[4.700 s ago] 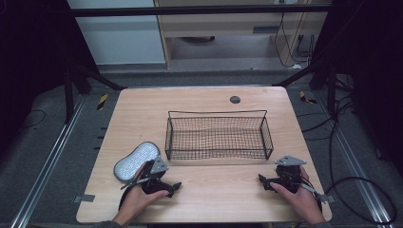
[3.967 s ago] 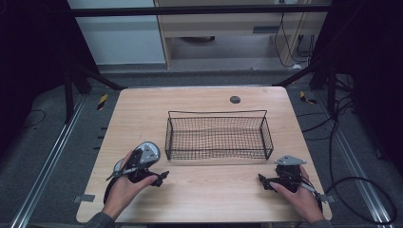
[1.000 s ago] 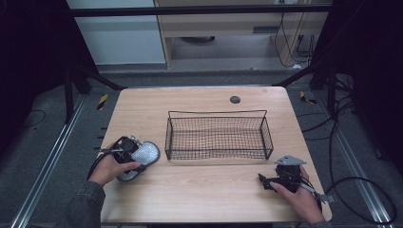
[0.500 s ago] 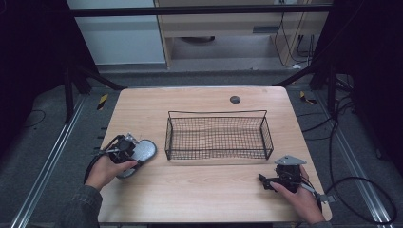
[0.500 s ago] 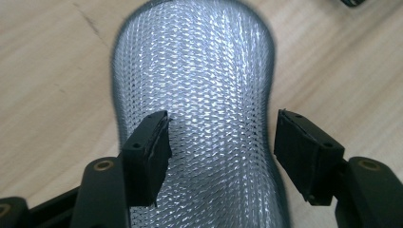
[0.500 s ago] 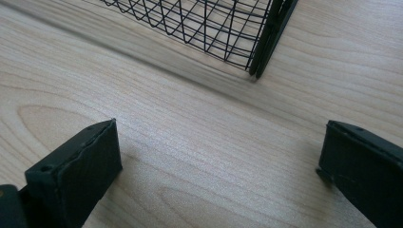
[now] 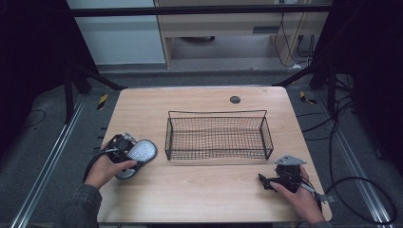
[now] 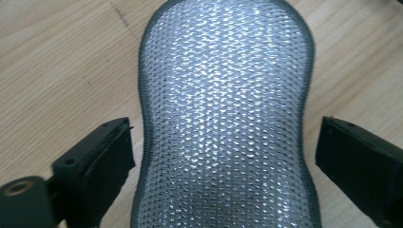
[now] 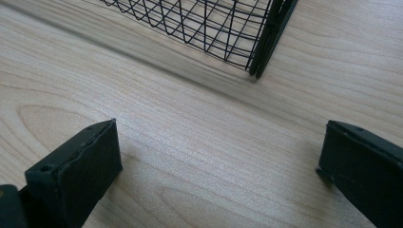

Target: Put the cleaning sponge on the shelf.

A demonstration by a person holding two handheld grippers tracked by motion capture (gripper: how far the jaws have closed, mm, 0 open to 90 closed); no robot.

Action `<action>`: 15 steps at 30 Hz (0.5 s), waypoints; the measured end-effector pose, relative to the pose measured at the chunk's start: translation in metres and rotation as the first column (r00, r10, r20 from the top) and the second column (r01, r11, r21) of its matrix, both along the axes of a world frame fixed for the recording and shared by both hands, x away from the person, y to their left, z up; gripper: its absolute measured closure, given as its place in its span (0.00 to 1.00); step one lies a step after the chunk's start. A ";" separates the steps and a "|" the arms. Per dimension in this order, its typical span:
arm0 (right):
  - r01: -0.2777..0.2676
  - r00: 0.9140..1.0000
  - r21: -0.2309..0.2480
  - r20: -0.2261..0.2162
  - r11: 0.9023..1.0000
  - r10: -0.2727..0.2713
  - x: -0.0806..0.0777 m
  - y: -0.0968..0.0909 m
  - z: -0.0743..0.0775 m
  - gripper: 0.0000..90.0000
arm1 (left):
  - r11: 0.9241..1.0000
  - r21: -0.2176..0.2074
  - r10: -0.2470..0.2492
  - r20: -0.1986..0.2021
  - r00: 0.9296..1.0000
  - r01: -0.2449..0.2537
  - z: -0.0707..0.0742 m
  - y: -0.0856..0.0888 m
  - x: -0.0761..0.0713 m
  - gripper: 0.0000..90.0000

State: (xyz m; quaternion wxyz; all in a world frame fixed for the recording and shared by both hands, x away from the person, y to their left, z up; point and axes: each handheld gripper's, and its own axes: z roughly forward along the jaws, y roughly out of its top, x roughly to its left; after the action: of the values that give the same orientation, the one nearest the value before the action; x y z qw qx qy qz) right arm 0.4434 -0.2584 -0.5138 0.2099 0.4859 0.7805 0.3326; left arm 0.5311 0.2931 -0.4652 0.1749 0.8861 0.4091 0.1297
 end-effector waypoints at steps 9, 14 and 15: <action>0.000 1.000 -0.001 -0.001 1.000 0.000 0.000 0.000 0.000 0.00 | 0.999 0.032 0.007 -0.059 0.998 -0.005 -0.012 -0.005 0.010 0.04; 0.000 1.000 0.000 0.000 1.000 0.000 0.000 0.000 0.000 0.00 | 0.999 0.036 0.005 -0.071 0.997 -0.002 -0.011 -0.007 0.009 0.06; 0.000 1.000 -0.001 0.000 1.000 0.000 0.000 0.000 0.000 0.00 | 1.000 0.032 0.003 -0.069 0.998 -0.001 -0.010 -0.006 0.008 0.08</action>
State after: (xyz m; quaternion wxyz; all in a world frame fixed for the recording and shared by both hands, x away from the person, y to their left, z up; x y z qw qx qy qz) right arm 0.4433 -0.2584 -0.5137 0.2101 0.4859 0.7807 0.3320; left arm 0.5394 0.2868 -0.4750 0.1466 0.8924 0.4135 0.1057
